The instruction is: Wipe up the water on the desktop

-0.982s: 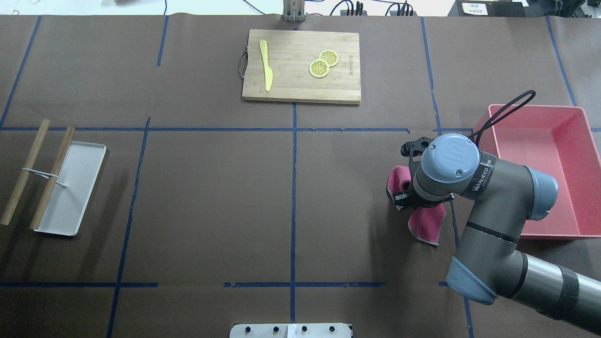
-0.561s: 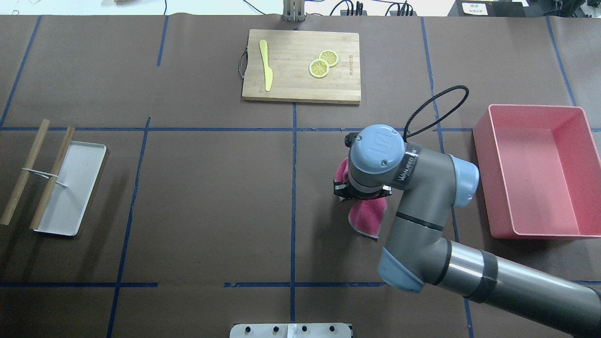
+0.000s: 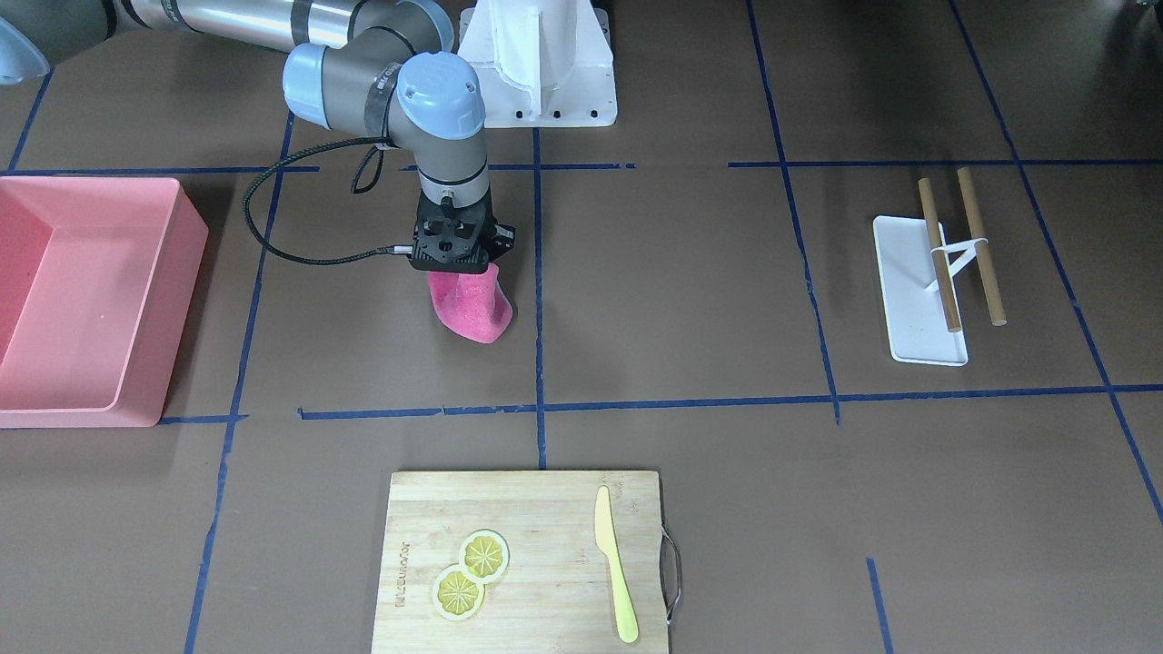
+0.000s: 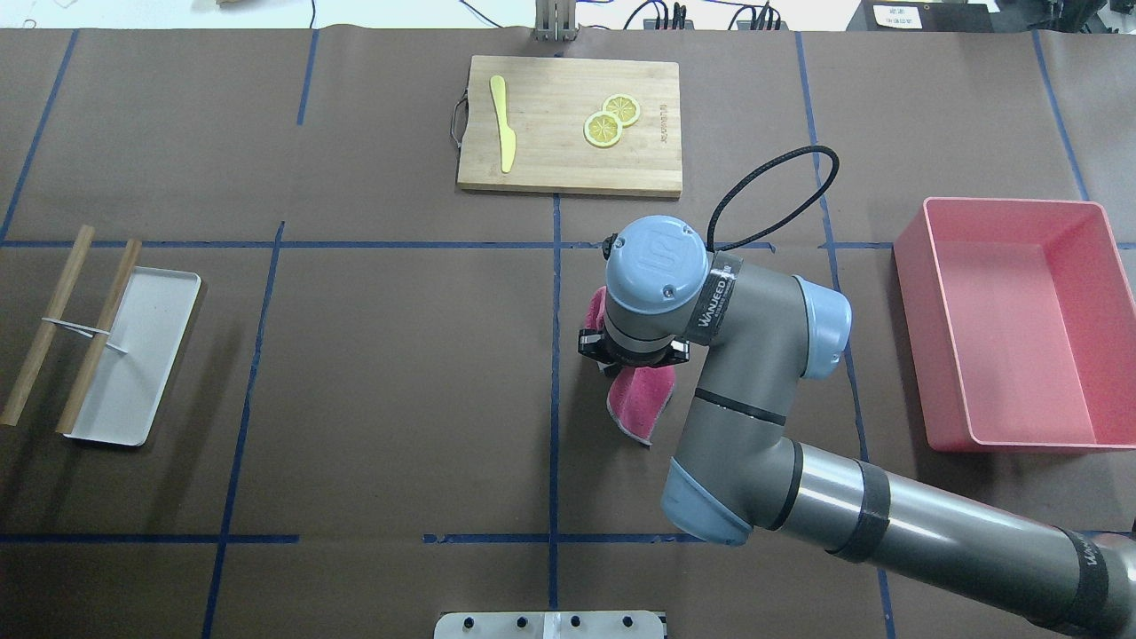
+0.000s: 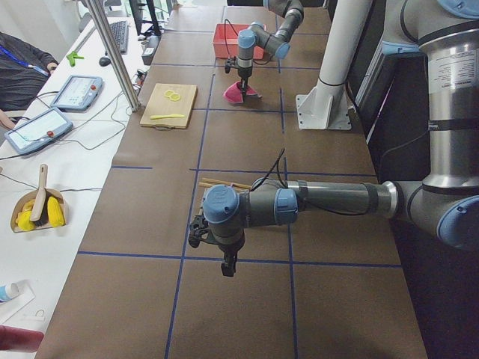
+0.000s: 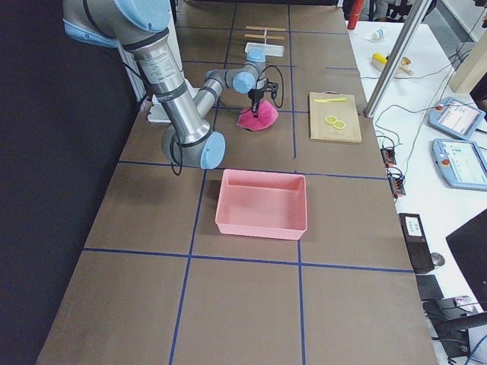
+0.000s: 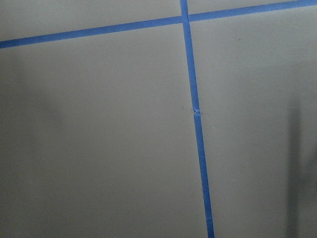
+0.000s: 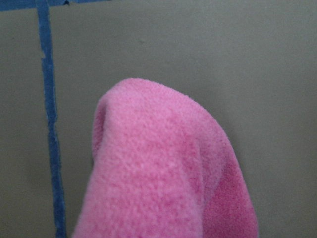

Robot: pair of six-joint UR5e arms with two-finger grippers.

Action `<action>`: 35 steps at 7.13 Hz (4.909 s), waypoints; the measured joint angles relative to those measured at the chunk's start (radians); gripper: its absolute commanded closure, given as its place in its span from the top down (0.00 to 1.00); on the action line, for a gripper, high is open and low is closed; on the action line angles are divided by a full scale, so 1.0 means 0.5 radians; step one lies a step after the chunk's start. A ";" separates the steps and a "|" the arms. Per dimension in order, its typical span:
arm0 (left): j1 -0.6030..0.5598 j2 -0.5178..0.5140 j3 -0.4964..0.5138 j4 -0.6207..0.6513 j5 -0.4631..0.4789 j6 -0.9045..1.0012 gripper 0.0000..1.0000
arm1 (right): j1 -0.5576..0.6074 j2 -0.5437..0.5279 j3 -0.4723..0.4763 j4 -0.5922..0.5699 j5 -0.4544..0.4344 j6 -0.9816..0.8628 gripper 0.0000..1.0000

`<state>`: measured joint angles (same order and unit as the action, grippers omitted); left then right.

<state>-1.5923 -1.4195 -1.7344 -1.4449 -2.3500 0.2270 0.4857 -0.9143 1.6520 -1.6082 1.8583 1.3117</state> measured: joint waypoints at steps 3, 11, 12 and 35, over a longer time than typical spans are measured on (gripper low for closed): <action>0.000 0.000 -0.001 0.000 0.000 0.002 1.00 | 0.193 -0.185 0.309 -0.206 0.142 -0.206 0.00; -0.002 0.006 -0.009 0.000 -0.119 0.003 1.00 | 1.504 -1.326 1.027 -0.695 0.726 -2.141 0.01; -0.003 0.008 -0.010 0.000 -0.127 0.003 1.00 | 1.563 -1.356 1.019 -0.695 0.758 -2.197 0.98; 0.004 0.003 0.034 0.000 -0.068 0.006 1.00 | 2.122 -1.954 0.521 0.075 0.872 -2.764 1.00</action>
<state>-1.5903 -1.4182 -1.7171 -1.4451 -2.3843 0.2299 1.5469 -1.8914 1.9126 -1.5707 2.2942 -0.0702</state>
